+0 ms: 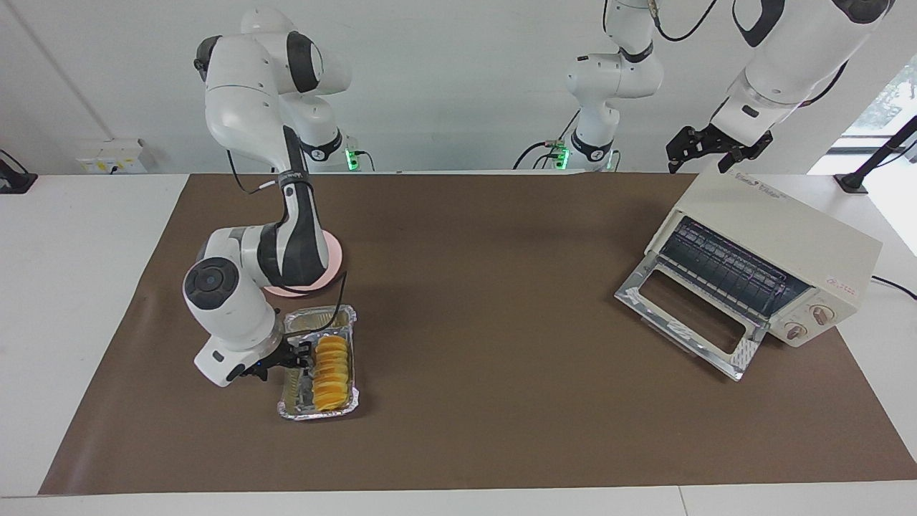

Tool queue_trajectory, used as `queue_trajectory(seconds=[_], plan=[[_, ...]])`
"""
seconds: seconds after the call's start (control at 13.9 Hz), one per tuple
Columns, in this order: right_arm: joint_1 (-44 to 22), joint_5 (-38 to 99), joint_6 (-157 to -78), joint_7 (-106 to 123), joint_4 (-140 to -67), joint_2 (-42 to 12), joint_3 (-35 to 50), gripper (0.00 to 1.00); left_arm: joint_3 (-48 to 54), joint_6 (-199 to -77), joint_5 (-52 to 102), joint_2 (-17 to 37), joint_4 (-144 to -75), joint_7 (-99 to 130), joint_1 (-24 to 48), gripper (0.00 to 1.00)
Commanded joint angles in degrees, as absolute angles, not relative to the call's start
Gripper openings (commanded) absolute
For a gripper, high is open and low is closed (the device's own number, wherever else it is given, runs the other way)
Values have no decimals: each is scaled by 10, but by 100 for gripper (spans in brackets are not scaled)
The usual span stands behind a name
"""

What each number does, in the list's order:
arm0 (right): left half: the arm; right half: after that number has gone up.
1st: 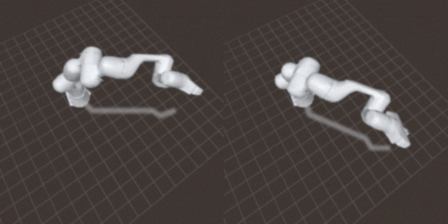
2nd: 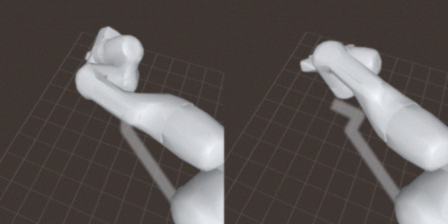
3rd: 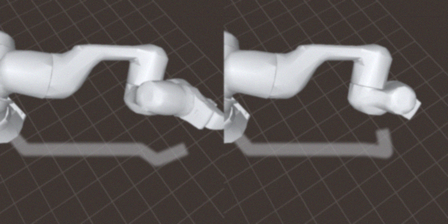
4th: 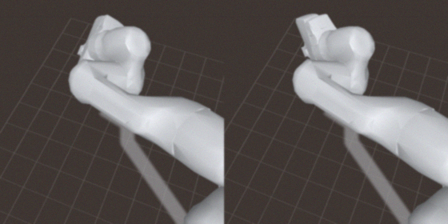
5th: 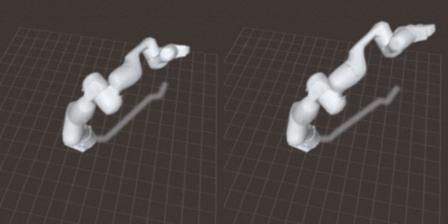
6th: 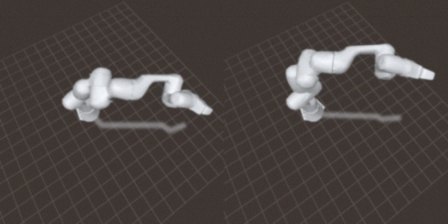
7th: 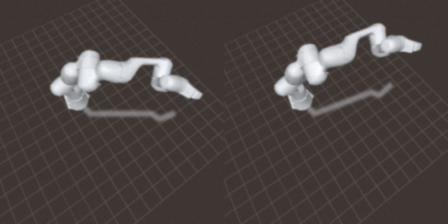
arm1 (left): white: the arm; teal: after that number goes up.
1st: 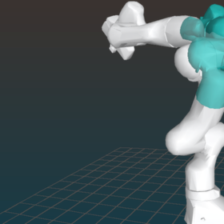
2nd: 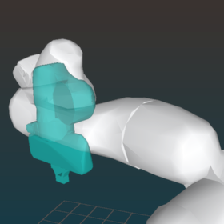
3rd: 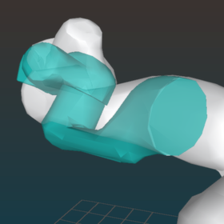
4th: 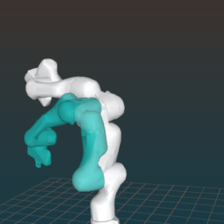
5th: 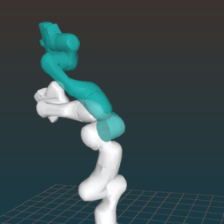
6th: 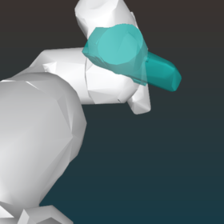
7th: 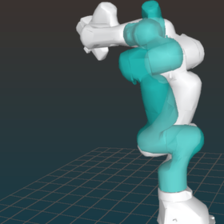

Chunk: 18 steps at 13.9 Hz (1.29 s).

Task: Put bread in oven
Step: 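Lower the bread roll into the foil tray and open the right gripper, then push the foil tray with the right gripper toward the toaster oven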

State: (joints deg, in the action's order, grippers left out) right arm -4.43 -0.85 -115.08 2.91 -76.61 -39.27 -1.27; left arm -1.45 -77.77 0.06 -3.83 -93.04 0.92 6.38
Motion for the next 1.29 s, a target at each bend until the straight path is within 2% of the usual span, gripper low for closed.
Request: queue_trajectory(seconds=[0.0,0.5,0.72,0.86,1.01,1.22], plan=[[-44,-10,-1179,39,-820,-363,-11,2,-14,-786,4,-50,-941,6,59,100],[-45,0,-1164,38,-817,-356,-8,0,-14,-786,4,-50,-941,6,59,100],[-41,27,-1068,31,-744,-353,-6,0,-14,-786,4,-50,-941,6,59,100],[-45,37,-1035,5,-702,-352,-2,0,-14,-786,4,-50,-941,6,59,100],[-72,37,-1004,-74,-665,-354,8,0,-14,-786,4,-50,-941,6,59,100],[-149,40,-995,-182,-656,-355,8,0,-14,-786,4,-50,-941,6,59,100]])
